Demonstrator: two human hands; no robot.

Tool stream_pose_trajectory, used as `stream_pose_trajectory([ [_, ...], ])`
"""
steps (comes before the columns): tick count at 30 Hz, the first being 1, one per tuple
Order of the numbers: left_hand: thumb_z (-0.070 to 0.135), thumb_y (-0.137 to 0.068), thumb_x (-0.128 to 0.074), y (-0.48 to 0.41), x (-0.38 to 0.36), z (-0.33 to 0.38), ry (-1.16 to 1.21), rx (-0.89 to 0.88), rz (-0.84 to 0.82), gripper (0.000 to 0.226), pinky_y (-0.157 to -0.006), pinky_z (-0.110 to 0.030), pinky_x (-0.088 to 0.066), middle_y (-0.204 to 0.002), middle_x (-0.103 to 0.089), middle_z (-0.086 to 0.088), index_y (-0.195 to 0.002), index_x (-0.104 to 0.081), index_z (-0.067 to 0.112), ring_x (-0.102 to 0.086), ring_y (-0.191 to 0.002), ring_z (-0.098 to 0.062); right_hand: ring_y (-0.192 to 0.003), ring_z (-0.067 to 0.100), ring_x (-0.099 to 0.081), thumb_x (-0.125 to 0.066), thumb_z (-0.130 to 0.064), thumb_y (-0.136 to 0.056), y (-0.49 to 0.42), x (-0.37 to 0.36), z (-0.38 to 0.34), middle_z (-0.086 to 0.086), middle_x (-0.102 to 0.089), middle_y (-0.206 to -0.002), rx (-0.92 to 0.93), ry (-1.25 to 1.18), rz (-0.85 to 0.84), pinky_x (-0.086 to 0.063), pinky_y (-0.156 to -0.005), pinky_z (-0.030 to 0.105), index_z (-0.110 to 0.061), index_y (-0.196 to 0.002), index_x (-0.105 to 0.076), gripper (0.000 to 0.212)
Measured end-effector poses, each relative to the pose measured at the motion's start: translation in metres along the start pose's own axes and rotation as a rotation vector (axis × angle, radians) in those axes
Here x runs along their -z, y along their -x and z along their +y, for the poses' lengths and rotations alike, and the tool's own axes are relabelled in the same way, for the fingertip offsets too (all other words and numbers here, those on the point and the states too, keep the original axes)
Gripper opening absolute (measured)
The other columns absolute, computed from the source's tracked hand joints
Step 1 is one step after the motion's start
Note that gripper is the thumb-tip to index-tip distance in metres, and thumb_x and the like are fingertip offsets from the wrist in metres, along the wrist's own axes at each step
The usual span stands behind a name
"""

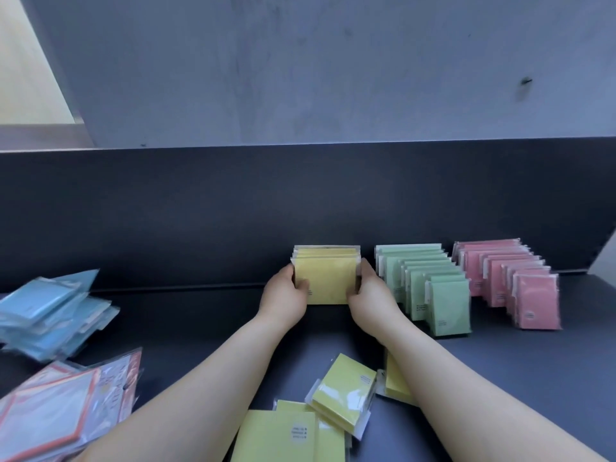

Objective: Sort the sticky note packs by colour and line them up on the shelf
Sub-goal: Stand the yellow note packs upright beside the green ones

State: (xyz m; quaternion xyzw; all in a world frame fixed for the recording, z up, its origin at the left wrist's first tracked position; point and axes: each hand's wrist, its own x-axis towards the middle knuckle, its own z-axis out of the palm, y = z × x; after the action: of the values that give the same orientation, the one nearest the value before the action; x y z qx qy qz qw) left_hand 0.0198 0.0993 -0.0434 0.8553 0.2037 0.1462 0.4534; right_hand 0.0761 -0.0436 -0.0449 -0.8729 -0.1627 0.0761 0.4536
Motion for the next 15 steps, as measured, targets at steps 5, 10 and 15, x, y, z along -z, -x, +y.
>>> stream_pose_trajectory([
  [5, 0.018, -0.096, -0.052, 0.004, 0.008, 0.000, 0.011, 0.056, -0.039, 0.023, -0.081, -0.027, -0.044, -0.110, -0.063, 0.002, -0.118, -0.057, 0.016, -0.057, -0.095, -0.016, -0.118, 0.026, -0.051, -0.042, -0.004, -0.091, 0.007, 0.002, -0.006, 0.009, -0.043, -0.144, 0.009, 0.050, 0.018, -0.043, -0.084, 0.025, -0.015, -0.153, -0.003, 0.074],
  [10, 0.021, -0.092, -0.056, 0.013, 0.022, 0.000, -0.035, 0.088, -0.033, 0.033, -0.091, -0.037, -0.050, -0.124, -0.059, -0.003, -0.123, -0.051, 0.011, -0.058, -0.103, -0.019, -0.142, 0.021, -0.023, -0.045, -0.004, -0.092, 0.025, 0.006, -0.020, 0.006, -0.024, -0.154, 0.188, 0.168, 0.113, -0.017, -0.108, 0.019, -0.010, -0.151, -0.013, 0.067],
  [15, 0.024, -0.092, -0.059, 0.036, 0.041, 0.003, -0.069, 0.093, -0.049, 0.069, -0.104, -0.033, -0.040, -0.145, -0.043, -0.008, -0.151, -0.025, 0.013, -0.045, -0.130, -0.023, -0.097, 0.012, -0.052, -0.058, -0.015, -0.088, 0.051, 0.009, -0.044, -0.004, -0.054, -0.106, 0.484, 0.269, 0.009, -0.038, -0.088, 0.018, -0.018, -0.116, -0.059, 0.028],
])
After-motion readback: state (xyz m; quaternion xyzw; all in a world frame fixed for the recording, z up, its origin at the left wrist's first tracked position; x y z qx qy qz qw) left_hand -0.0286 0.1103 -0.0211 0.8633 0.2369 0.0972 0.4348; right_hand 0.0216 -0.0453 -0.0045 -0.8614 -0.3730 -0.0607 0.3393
